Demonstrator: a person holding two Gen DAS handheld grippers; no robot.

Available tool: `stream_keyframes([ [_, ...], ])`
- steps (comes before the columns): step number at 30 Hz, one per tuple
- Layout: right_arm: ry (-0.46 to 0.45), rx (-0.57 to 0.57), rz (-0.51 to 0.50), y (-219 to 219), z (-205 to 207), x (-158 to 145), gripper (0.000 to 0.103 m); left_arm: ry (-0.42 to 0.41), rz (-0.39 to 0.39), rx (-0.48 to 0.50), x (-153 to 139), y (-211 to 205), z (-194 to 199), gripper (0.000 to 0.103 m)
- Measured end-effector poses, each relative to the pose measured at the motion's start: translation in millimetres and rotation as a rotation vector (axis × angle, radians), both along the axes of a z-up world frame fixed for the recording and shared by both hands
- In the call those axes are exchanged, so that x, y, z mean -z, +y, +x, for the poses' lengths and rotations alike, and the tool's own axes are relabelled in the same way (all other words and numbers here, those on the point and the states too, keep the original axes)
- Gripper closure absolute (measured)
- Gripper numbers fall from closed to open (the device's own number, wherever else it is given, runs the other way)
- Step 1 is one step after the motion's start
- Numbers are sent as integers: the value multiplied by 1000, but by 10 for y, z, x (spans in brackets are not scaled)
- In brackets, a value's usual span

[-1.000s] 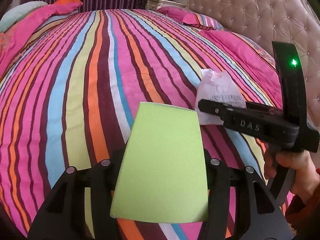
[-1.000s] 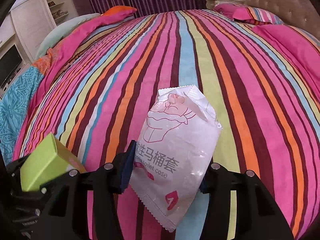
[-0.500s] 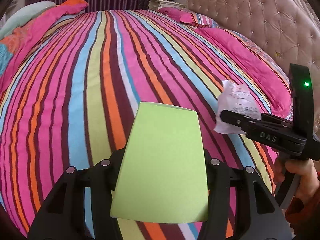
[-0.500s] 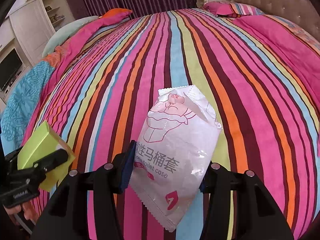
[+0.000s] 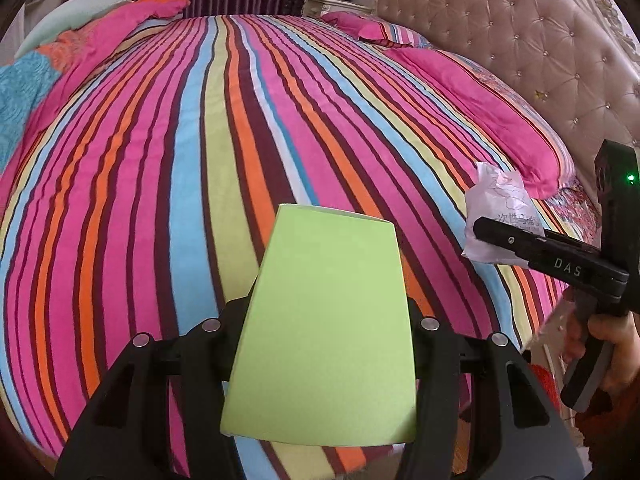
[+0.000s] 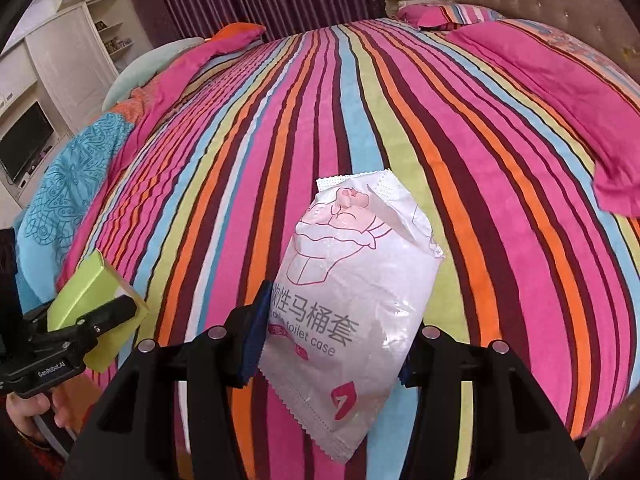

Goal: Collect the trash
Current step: 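Carry the yellow-green box and white packet over the wastebasket with both tools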

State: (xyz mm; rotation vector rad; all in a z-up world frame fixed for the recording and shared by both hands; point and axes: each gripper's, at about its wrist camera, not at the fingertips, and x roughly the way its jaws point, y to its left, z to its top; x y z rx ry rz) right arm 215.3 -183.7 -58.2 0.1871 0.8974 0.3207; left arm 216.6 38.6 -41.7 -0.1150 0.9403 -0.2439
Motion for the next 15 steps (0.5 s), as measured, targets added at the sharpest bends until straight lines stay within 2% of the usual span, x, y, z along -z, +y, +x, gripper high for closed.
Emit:
stream_keyframes([
  [15, -35, -31, 51, 148, -974, -93, 55, 0, -23, -2, 117, 118, -1136, 52],
])
